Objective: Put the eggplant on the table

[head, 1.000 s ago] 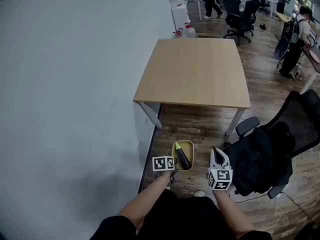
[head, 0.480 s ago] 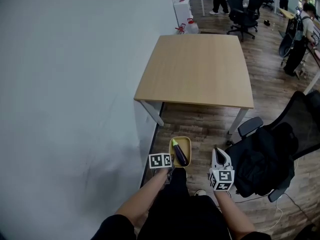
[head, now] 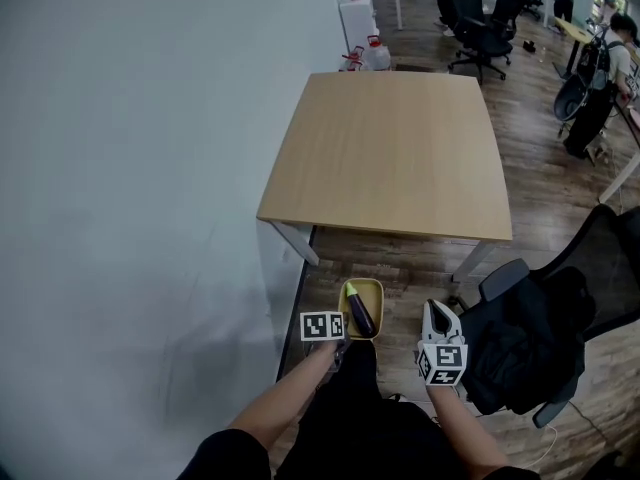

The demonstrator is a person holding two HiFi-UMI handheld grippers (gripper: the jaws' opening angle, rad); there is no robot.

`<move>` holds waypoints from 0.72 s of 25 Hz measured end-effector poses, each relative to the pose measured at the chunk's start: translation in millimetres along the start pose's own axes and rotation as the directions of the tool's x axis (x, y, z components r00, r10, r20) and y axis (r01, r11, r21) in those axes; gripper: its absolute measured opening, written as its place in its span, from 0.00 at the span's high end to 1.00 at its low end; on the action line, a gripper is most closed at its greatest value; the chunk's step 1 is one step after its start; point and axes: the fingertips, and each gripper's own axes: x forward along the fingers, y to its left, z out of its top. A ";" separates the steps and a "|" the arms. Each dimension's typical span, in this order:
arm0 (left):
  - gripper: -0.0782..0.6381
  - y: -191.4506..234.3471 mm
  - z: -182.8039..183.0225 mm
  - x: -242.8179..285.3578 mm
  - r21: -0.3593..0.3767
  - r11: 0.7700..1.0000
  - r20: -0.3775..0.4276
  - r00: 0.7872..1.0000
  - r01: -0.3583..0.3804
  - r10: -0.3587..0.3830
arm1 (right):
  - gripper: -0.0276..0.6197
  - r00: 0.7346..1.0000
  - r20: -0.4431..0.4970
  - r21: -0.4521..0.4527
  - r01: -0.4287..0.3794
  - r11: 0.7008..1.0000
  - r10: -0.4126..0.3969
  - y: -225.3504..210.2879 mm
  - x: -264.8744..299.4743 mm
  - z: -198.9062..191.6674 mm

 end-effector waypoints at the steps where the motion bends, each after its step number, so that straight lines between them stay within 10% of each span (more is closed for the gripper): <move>1: 0.85 3.6 10.7 5.0 0.002 1.000 -0.002 1.000 0.002 -0.002 | 0.86 1.000 -0.004 -0.003 0.001 1.000 -0.001 -0.6 12.8 3.0; 18: 0.85 47.3 197.4 62.0 0.017 0.998 -0.023 0.998 0.058 -0.058 | 0.86 0.999 -0.031 -0.012 0.044 0.999 -0.044 -8.5 195.0 63.5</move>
